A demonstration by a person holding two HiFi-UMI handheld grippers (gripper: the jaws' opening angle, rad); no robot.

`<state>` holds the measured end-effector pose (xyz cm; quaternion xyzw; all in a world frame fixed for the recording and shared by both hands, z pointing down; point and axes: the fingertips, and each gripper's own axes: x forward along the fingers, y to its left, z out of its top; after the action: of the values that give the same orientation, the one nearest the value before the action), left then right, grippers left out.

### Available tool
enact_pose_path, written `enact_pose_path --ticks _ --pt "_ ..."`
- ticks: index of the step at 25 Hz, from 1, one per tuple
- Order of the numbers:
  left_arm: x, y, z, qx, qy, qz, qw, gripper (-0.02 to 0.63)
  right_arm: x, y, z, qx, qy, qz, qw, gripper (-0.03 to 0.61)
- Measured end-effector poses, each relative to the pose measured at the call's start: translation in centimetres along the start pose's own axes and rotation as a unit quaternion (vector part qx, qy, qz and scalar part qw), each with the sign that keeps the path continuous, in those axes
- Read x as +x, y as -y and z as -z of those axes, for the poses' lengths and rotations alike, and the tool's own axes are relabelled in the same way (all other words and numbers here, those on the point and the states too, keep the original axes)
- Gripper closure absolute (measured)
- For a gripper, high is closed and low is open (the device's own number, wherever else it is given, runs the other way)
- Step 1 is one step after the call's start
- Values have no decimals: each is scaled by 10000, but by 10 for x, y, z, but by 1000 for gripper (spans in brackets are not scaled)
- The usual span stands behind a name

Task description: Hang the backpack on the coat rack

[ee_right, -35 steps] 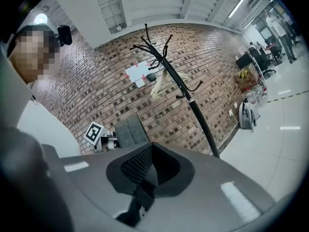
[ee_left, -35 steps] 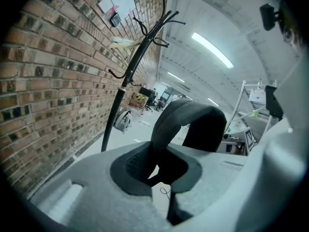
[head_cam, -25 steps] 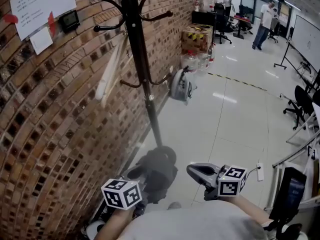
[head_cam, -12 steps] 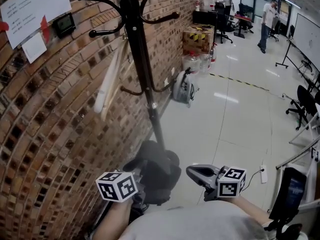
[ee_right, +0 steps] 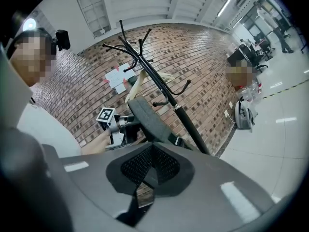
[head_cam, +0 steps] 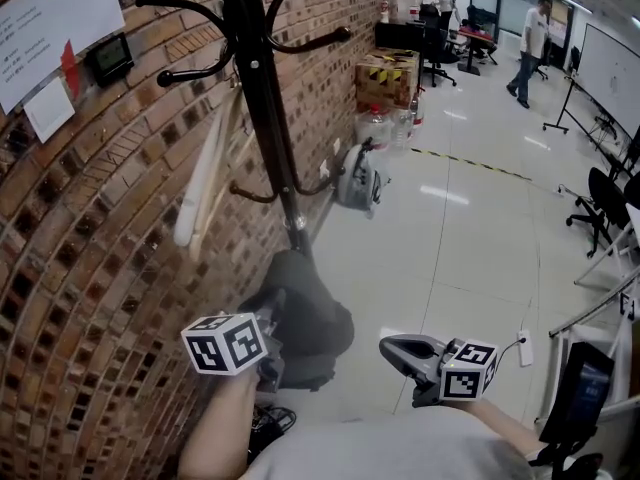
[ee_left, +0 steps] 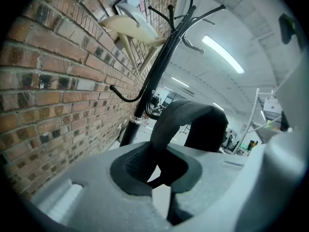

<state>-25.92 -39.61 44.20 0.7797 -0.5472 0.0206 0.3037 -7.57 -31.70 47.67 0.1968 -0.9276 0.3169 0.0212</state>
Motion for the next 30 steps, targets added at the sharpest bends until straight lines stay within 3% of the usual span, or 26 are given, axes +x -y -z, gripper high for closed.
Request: enact_pose_path --ticks 9,20,30 --pt "51 -30 -22 60 -245 -112 9996 589 -4 18 -4 83 40 204 9997 578" --pt "103 -64 3 -326 -647 -368 9967 589 -4 38 -5 202 60 255 9995 578" --pt "108 -71 24 103 -454 -456 9979 584 -17 33 1 280 24 269 9992 578"
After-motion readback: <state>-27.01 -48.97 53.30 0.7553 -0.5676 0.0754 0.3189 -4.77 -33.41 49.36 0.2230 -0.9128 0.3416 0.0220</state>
